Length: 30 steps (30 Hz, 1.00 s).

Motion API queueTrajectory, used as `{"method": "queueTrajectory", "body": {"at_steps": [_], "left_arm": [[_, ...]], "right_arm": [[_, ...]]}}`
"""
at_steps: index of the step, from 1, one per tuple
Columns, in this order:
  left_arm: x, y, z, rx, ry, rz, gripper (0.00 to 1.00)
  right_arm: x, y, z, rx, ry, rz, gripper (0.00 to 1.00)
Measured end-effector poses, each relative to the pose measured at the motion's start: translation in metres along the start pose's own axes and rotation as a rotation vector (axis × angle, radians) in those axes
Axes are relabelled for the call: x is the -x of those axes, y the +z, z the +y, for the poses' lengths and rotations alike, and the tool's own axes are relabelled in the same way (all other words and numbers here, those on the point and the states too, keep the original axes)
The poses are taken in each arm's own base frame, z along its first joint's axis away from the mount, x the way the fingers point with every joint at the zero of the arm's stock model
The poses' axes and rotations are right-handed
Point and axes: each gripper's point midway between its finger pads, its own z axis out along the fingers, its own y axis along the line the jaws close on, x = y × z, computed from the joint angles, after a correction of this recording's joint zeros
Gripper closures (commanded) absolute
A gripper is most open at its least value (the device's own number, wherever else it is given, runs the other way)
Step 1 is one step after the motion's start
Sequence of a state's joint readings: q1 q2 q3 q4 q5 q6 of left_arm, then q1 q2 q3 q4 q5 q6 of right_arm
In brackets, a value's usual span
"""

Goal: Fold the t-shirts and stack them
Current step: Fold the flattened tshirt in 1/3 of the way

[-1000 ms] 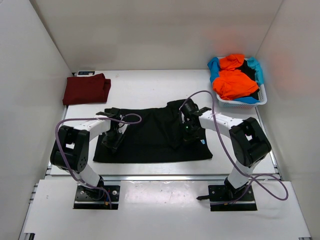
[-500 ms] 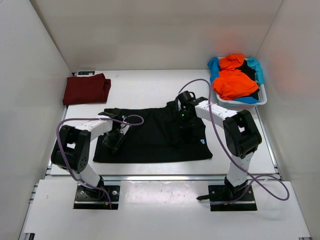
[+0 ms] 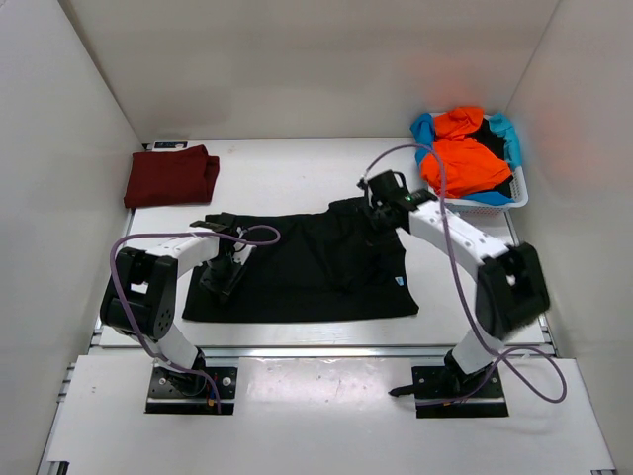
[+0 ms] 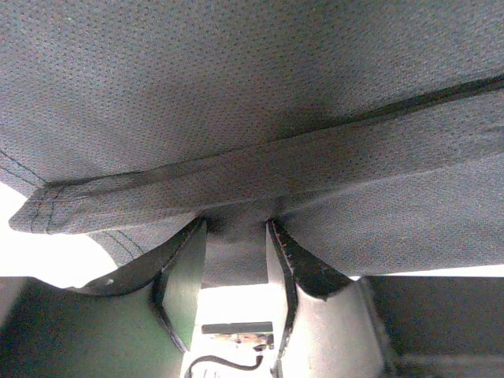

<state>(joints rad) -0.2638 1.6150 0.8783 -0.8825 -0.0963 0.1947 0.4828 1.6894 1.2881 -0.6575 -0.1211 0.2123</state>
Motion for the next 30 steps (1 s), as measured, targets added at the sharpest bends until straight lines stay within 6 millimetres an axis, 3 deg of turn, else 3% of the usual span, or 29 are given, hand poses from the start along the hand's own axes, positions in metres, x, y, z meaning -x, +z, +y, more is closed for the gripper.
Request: {"method": "queueTrajectory", "body": {"at_steps": [3, 8, 10, 16, 21, 30], "left_arm": [[0.000, 0.000, 0.000, 0.000, 0.000, 0.000, 0.53], [0.000, 0.000, 0.000, -0.001, 0.001, 0.007, 0.53], [0.000, 0.000, -0.001, 0.000, 0.006, 0.007, 0.53], [0.000, 0.000, -0.001, 0.006, 0.008, 0.007, 0.54], [0.000, 0.000, 0.000, 0.007, 0.004, 0.006, 0.53], [0.000, 0.000, 0.000, 0.008, 0.001, 0.006, 0.53]], "right_arm": [[-0.044, -0.019, 0.002, 0.000, -0.022, 0.040, 1.00], [-0.119, -0.002, -0.005, -0.019, -0.024, 0.221, 1.00], [-0.134, 0.002, -0.010, -0.029, -0.006, 0.266, 1.00], [-0.133, 0.023, -0.013, -0.037, 0.010, 0.272, 1.00], [-0.118, 0.031, -0.006, -0.014, 0.015, 0.240, 1.00], [-0.094, 0.031, -0.003, -0.001, 0.003, 0.199, 1.00]]}}
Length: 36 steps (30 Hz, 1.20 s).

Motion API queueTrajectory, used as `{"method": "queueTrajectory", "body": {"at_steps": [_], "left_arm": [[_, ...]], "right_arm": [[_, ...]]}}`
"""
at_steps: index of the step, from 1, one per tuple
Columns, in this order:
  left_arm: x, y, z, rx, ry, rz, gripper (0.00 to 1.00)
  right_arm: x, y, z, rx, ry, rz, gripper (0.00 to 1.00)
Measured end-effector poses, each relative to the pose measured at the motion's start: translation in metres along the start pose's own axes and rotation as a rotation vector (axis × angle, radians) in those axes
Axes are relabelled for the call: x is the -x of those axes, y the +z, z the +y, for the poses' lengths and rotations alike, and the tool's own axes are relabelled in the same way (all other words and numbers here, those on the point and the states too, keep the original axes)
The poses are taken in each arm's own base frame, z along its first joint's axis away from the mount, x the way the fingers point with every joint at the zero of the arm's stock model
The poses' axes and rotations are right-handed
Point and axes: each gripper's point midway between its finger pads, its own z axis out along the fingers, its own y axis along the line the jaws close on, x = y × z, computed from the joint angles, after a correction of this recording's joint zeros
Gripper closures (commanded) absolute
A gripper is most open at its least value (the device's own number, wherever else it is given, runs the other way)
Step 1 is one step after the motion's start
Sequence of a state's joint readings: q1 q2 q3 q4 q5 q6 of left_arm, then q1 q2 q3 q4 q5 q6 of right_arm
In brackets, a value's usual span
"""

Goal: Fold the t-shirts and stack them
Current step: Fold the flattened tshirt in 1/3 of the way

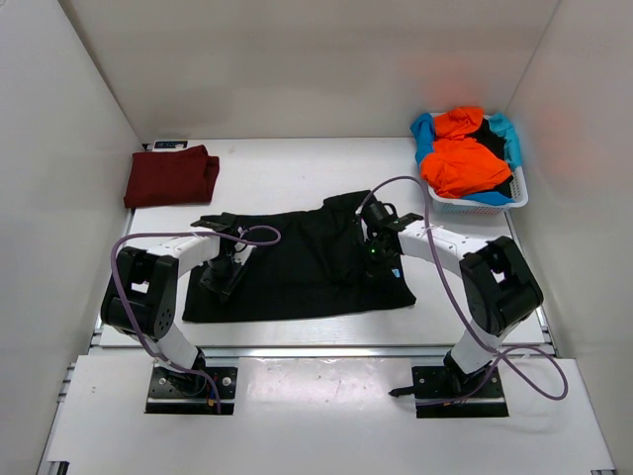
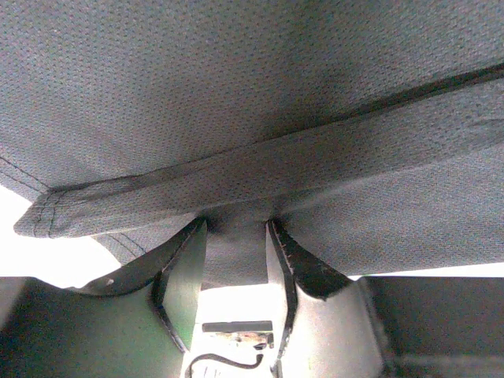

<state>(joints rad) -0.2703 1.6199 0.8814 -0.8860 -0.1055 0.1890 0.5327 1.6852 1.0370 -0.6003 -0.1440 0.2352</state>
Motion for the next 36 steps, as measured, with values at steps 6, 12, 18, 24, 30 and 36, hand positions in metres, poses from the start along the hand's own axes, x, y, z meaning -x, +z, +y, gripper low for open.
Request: {"method": "queueTrajectory", "body": {"at_steps": [6, 12, 18, 24, 30, 36], "left_arm": [[-0.001, 0.000, 0.002, 0.004, -0.007, 0.003, 0.53], [-0.001, 0.000, 0.003, 0.010, -0.007, 0.006, 0.53], [-0.001, 0.000, 0.003, 0.010, -0.006, 0.006, 0.53], [-0.001, 0.000, 0.003, 0.010, -0.006, 0.007, 0.53], [-0.001, 0.000, 0.003, 0.010, -0.006, 0.010, 0.53], [-0.001, 0.000, 0.004, 0.010, -0.006, 0.010, 0.52]], "right_arm": [[0.000, -0.005, -0.010, -0.013, 0.000, -0.002, 1.00], [0.007, -0.002, -0.012, -0.010, 0.001, -0.021, 1.00], [0.018, 0.016, -0.003, 0.006, -0.014, -0.015, 1.00], [0.029, 0.016, 0.001, 0.022, -0.012, -0.039, 1.00], [0.060, 0.018, 0.010, 0.048, -0.016, -0.095, 1.00], [0.071, 0.032, 0.014, 0.064, 0.002, -0.081, 1.00]]}}
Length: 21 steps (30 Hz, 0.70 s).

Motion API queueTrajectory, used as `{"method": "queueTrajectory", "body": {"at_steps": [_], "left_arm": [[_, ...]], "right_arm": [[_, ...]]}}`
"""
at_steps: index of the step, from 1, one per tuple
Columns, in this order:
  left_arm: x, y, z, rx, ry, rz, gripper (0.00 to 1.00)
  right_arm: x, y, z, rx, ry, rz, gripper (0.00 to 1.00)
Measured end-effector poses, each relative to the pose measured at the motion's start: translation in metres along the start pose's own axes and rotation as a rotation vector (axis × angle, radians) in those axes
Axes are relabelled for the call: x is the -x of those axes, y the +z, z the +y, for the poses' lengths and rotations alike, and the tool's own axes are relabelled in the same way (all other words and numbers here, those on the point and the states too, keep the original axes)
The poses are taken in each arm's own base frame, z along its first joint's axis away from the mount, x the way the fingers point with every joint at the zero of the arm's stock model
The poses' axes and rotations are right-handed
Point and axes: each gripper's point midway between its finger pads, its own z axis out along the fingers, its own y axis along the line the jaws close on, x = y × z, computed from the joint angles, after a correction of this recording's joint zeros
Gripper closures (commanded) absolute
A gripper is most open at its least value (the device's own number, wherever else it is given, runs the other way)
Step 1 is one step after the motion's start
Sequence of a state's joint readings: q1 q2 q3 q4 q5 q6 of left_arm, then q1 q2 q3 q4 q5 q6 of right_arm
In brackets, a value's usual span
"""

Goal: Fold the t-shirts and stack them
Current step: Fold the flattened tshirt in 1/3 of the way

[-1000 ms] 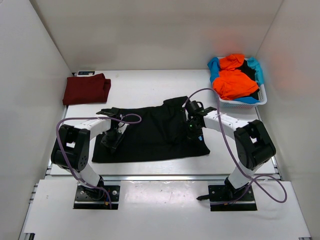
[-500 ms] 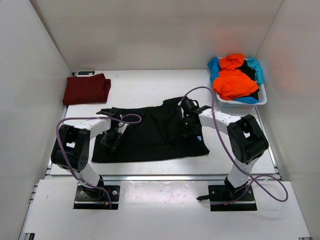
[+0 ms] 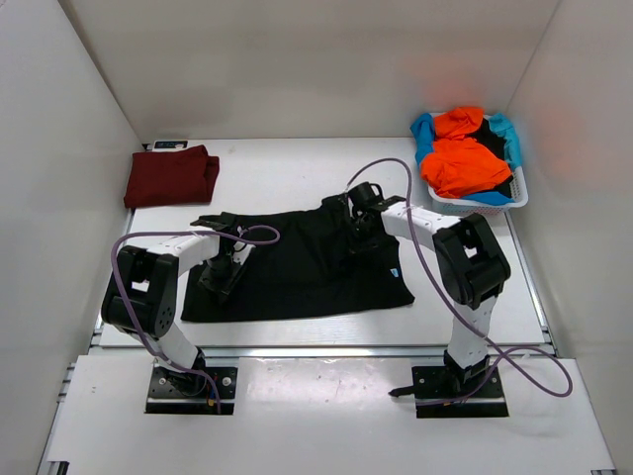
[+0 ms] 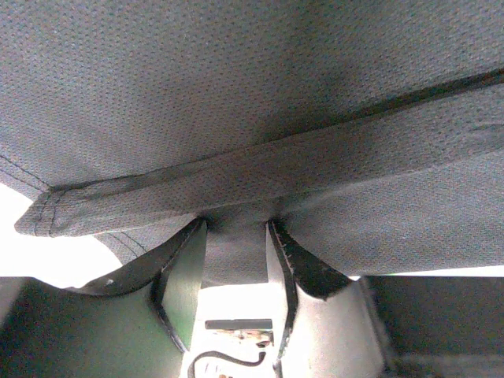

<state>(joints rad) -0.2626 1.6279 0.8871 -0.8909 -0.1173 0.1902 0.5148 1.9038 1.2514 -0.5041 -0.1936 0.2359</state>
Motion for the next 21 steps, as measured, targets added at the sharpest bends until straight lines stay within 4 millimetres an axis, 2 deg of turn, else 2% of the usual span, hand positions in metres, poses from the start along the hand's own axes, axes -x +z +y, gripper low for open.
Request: {"method": "queueTrajectory", "body": {"at_steps": [7, 11, 14, 16, 21], "left_arm": [[0.000, 0.000, 0.000, -0.001, 0.000, 0.002, 0.53], [0.000, 0.000, 0.000, -0.001, 0.000, 0.002, 0.52], [0.000, 0.000, 0.001, -0.002, -0.006, 0.002, 0.53], [0.000, 0.000, 0.002, -0.006, -0.015, 0.001, 0.52], [0.007, -0.003, 0.010, -0.027, -0.074, -0.029, 0.52]], "right_arm": [[0.041, -0.002, 0.010, 0.033, 0.005, -0.072, 1.00], [0.053, -0.006, 0.013, 0.045, 0.008, -0.100, 1.00], [0.049, -0.006, 0.011, 0.044, 0.009, -0.097, 1.00], [0.039, -0.010, 0.008, 0.039, 0.005, -0.087, 1.00], [0.012, -0.041, 0.008, 0.038, -0.029, -0.103, 1.00]]}}
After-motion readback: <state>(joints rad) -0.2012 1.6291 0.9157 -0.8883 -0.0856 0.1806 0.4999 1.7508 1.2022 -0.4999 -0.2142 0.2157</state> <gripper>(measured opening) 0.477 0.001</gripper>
